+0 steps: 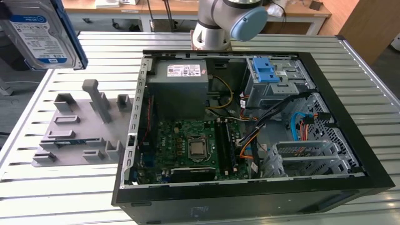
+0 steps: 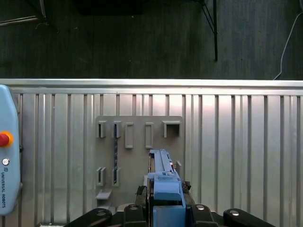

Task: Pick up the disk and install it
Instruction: 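Pick up the disk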

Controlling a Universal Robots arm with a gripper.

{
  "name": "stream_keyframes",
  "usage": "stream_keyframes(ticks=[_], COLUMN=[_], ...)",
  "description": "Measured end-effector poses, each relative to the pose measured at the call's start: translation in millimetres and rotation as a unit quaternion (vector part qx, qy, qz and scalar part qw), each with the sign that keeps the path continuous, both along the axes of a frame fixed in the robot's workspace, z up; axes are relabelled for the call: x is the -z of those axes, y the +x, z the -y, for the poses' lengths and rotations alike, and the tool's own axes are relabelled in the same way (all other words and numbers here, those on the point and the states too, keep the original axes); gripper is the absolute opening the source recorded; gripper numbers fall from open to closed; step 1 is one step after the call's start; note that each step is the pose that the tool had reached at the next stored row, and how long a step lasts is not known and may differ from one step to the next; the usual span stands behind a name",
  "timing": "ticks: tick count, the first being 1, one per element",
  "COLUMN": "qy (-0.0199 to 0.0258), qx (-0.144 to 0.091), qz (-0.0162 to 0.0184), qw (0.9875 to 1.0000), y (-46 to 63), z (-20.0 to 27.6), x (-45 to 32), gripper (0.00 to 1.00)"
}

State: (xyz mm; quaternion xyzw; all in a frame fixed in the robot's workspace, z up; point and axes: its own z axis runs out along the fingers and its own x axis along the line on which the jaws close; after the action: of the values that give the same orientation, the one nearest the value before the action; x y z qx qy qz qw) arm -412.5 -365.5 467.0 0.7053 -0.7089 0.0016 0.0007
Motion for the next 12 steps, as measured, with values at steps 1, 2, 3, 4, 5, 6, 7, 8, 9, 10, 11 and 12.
stream_keyframes(ticks=[1, 2, 3, 4, 5, 6, 7, 8, 9, 10, 11, 12], qy=[0.0, 0.0, 0.0, 0.0, 0.0, 0.0, 0.0, 0.0, 0.0001, 0.0001, 0.0, 0.0001], qx=[0.0, 0.0, 0.0, 0.0, 0.0, 0.0, 0.0, 0.0, 0.0, 0.0, 0.0, 0.0], qz=[0.0, 0.0, 0.0, 0.0, 0.0, 0.0, -0.0001, -0.0001, -0.0001, 0.0, -0.0001, -0.0001], qw=[1.0, 1.0, 1.0, 1.0, 1.0, 1.0, 1.0, 1.0, 1.0, 1.0, 1.0, 1.0], y=[0.4, 1.1, 1.7, 2.3, 3.2, 4.2, 5.3, 6.3, 7.2, 8.3, 9.5, 10.8], z=[1.1, 2.0, 2.5, 2.7, 2.9, 3.0, 3.1, 3.2, 3.3, 3.3, 3.3, 3.4], x=[0.0, -0.1, 0.0, -0.1, -0.1, -0.1, -0.1, -0.1, 0.0, 0.0, 0.0, 0.0], gripper=[0.36, 0.36, 0.36, 0.36, 0.36, 0.36, 0.36, 0.36, 0.36, 0.36, 0.36, 0.36])
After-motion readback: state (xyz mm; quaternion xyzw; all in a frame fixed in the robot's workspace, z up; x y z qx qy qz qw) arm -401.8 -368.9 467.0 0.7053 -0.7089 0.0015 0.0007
